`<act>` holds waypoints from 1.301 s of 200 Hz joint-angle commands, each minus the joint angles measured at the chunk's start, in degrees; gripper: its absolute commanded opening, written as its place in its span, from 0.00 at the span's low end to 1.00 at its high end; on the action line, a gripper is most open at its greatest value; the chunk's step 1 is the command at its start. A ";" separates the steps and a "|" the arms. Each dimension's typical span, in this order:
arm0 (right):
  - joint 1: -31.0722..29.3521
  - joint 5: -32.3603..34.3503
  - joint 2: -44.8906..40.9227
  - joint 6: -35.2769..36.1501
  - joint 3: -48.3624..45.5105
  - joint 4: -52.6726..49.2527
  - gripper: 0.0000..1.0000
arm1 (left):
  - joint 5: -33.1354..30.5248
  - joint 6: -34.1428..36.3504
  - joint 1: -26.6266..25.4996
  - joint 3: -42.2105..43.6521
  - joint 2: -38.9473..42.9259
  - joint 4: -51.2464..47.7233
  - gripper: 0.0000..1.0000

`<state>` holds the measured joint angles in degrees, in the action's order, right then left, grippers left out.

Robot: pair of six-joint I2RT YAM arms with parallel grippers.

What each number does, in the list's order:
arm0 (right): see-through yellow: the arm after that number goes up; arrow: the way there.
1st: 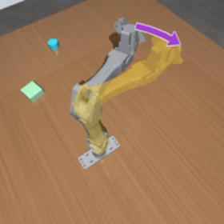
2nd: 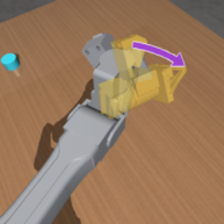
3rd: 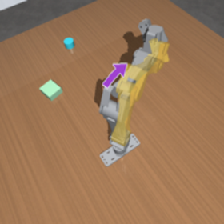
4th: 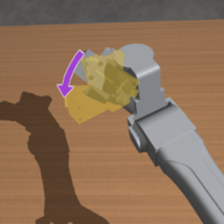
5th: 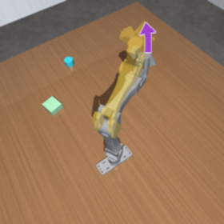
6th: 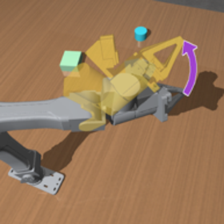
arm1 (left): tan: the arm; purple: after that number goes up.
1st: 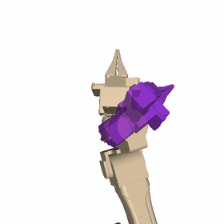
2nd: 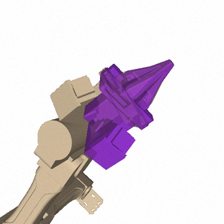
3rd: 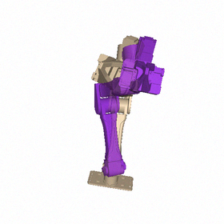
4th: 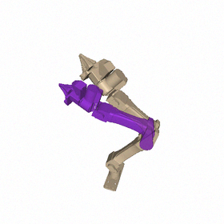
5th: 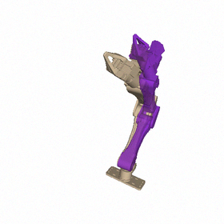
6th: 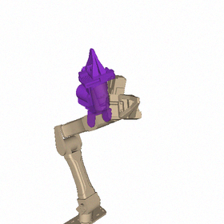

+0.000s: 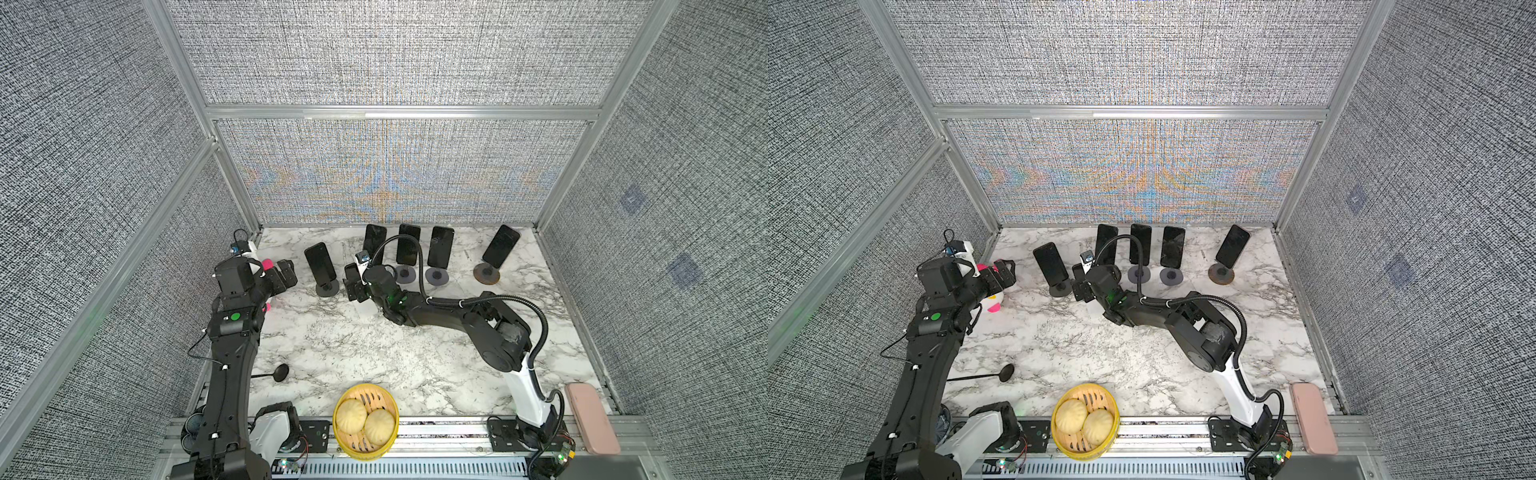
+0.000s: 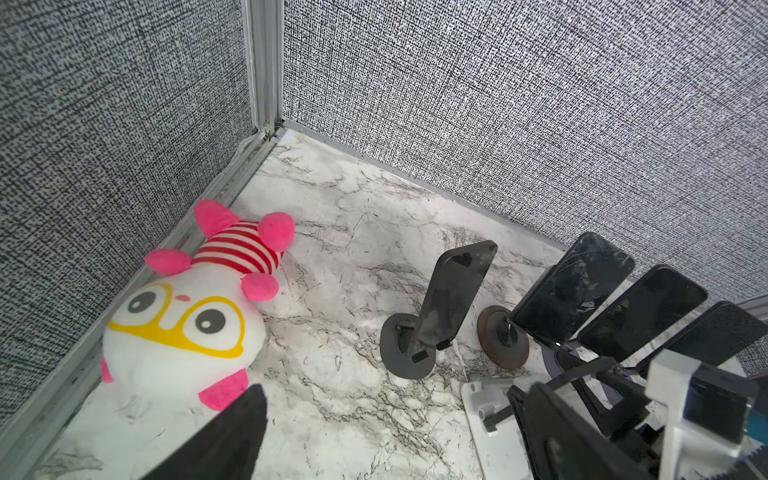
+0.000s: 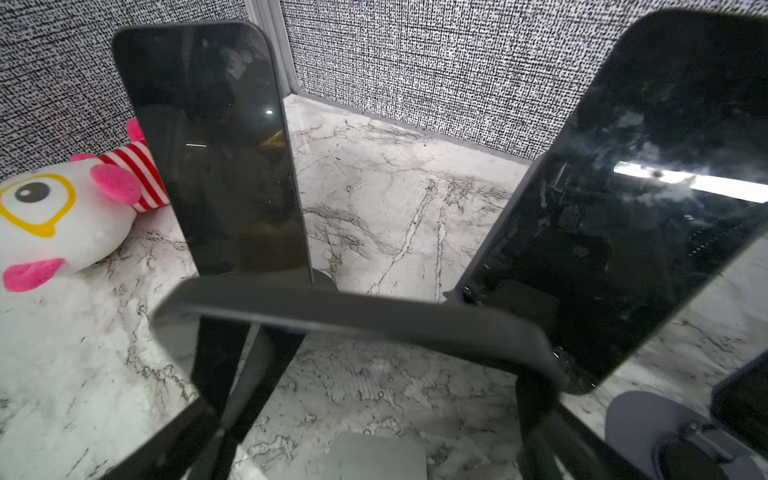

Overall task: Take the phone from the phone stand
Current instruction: 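Reach the right gripper to the grey phone on the white stand and grasp it, then lift the grey phone off the white stand with the right gripper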

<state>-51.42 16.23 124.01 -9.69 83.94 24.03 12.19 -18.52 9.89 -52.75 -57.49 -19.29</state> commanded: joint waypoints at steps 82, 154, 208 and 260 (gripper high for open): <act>-0.79 2.96 -1.18 -0.70 -1.06 2.94 0.75 | 1.87 -1.47 1.44 0.27 -0.01 1.89 0.98; -1.97 2.00 -7.32 -2.40 1.40 -9.67 0.70 | 1.08 -1.43 1.49 0.54 0.15 1.80 0.98; -1.18 0.15 -17.69 -4.41 1.48 -28.98 0.67 | -0.03 -1.52 1.54 0.98 0.90 1.56 0.98; 3.60 -3.49 -26.87 -6.61 1.24 -57.04 0.60 | -0.12 -1.59 1.45 1.25 1.07 0.94 0.98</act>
<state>-49.12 14.33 100.79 -14.92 85.89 -16.73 12.34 -20.03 11.38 -51.46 -56.66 -18.94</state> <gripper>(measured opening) 0.708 0.979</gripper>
